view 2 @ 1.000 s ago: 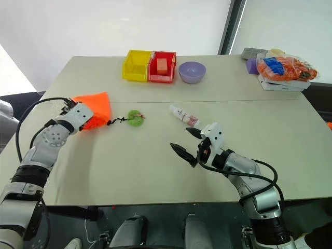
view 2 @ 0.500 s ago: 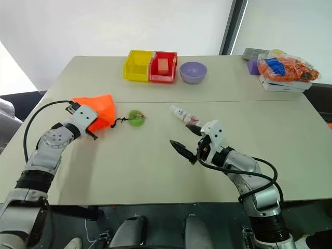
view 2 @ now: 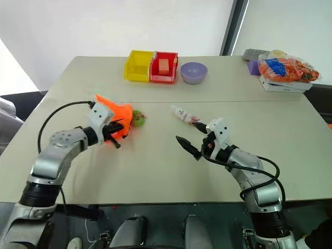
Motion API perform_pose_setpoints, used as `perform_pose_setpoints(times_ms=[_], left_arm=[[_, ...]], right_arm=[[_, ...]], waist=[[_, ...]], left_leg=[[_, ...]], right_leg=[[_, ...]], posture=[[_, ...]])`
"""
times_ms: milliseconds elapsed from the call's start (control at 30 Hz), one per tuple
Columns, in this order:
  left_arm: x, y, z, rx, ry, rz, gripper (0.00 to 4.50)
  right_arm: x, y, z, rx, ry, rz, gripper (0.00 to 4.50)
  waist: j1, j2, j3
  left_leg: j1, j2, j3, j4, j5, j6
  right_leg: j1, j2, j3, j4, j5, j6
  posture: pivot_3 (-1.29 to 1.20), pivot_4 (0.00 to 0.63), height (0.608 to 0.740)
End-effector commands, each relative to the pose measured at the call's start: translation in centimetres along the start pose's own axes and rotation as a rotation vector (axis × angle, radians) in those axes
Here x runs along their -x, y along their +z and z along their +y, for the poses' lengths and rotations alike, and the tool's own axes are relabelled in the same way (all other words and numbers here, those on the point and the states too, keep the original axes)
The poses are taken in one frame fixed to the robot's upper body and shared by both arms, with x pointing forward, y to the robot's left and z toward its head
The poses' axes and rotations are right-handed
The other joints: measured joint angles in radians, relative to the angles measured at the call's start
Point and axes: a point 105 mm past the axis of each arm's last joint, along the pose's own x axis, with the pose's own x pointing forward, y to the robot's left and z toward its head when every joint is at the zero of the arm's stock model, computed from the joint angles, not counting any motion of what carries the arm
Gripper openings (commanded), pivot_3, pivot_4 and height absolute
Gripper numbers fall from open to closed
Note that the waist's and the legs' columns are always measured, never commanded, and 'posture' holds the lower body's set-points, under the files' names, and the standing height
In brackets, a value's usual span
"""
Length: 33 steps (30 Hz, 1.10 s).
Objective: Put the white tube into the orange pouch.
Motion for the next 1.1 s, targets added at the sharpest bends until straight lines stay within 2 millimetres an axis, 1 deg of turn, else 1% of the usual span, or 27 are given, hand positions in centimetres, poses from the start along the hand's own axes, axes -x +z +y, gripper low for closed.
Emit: perform_pose_setpoints(times_ms=[33,100,133,200,300,333,400,467,500,600,700,733,867,1100], left_arm=[[-0.2,3.1,-1.3,-0.021,-0.02,-0.069,0.02],[-0.5,4.7,-1.6,0.0,-0.015,-0.115,0.02],[-0.5,5.3,-1.5,0.006,0.0,-0.13,0.02],[-0.4,5.8,-0.9,0.015,0.029,-0.134,0.02],[0.8,4.7,0.6,-0.007,0.069,-0.08,0.02],[1.5,3.8,1.2,-0.009,0.084,-0.046,0.02],[2.5,2.4,1.9,-0.01,0.097,-0.001,0.02],[3.4,1.4,2.2,0.007,0.096,0.025,0.02],[3.9,0.5,2.1,0.012,0.079,0.053,0.02],[4.7,-0.9,1.7,0.027,0.041,0.082,0.02],[4.6,-2.3,1.5,0.088,0.044,0.102,0.02],[4.6,-2.5,1.5,0.103,0.045,0.103,0.02],[4.0,-3.5,1.2,0.126,0.042,0.119,0.02],[3.0,-3.3,1.1,0.132,0.032,0.105,0.02]], right_arm=[[0.3,1.4,-0.6,0.041,-0.022,-0.045,4.5],[0.3,1.4,-0.6,0.041,-0.022,-0.046,4.5],[0.2,1.4,-0.5,0.04,-0.022,-0.048,4.5],[0.2,1.4,-0.5,0.039,-0.024,-0.05,4.5],[0.2,1.3,-0.6,0.035,-0.029,-0.05,4.5],[0.1,1.2,-0.8,0.029,-0.039,-0.044,4.5],[0.1,1.0,-1.1,0.025,-0.056,-0.034,4.5],[0.1,0.8,-1.7,0.035,-0.082,-0.02,4.5],[0.0,0.5,-2.3,0.038,-0.105,-0.004,4.5],[-0.4,-0.4,-3.7,0.019,-0.156,0.036,4.5],[-1.1,-1.3,-5.3,0.022,-0.201,0.075,4.5],[-1.2,-1.5,-5.5,0.024,-0.208,0.084,4.5],[-2.2,-2.4,-7.8,0.069,-0.256,0.141,4.5],[-4.0,-3.1,-9.6,0.08,-0.24,0.157,4.5]], waist=[[-0.003,0.0,0.0],[-0.002,0.0,0.0],[-0.001,0.0,0.0],[-0.002,0.0,0.0],[-0.009,0.0,0.0],[-0.01,0.0,0.0],[-0.012,0.0,0.0],[-0.007,0.0,0.0],[-0.006,0.0,0.0],[-0.002,0.0,0.0],[0.001,0.0,0.0],[0.001,0.0,0.0],[-0.004,0.0,0.0],[-0.006,0.0,0.0]], left_leg=[[0.0,0.0,0.0,0.0,0.0,0.0],[0.0,0.0,-0.001,0.0,0.0,0.0],[0.0,0.0,-0.001,0.0,0.0,0.0],[0.0,0.0,-0.002,0.0,0.0,0.0],[0.001,0.0,-0.001,0.0,0.0,0.0],[0.001,0.0,-0.001,-0.001,0.0,0.0],[0.002,0.001,-0.001,-0.001,0.0,0.0],[0.002,0.001,-0.002,-0.002,0.0,0.0],[0.002,0.002,-0.002,-0.002,0.0,0.0],[0.001,0.001,-0.001,0.0,0.0,0.0],[0.001,0.001,-0.001,0.001,0.0,0.0],[0.001,0.001,-0.001,0.001,0.0,0.0],[0.001,0.001,-0.001,0.0,0.0,0.0],[0.001,0.001,-0.001,-0.001,0.0,0.0]], right_leg=[[0.0,0.0,0.0,0.0,0.0,0.0],[0.0,0.001,0.0,0.0,0.0,0.0],[0.0,0.001,0.0,0.0,0.0,0.0],[0.0,0.002,0.0,0.0,-0.001,0.001],[0.0,0.002,0.0,0.001,-0.001,0.001],[0.0,0.002,0.0,0.001,-0.001,0.001],[-0.001,0.003,0.0,0.002,0.0,0.001],[-0.001,0.003,0.0,0.002,0.0,0.0],[-0.001,0.003,0.0,0.002,0.0,0.0],[-0.001,0.002,0.0,0.001,0.0,-0.001],[0.0,0.001,0.0,0.0,0.0,-0.002],[0.0,0.001,0.0,0.0,0.0,-0.002],[0.0,0.001,0.0,0.0,0.001,-0.002],[-0.001,0.003,0.0,0.0,0.001,-0.001]], posture=[[0.0,0.15,0.74],[0.0,0.15,0.74],[0.0,0.15,0.74],[0.0,0.15,0.74],[0.0,0.15,0.74],[0.0,0.15,0.74],[0.0,0.15,0.74],[0.0,0.15,0.74],[0.0,0.15,0.74],[0.0,0.15,0.74],[0.0,0.15,0.74],[0.0,0.15,0.74],[0.0,0.15,0.74],[0.0,0.15,0.74]])
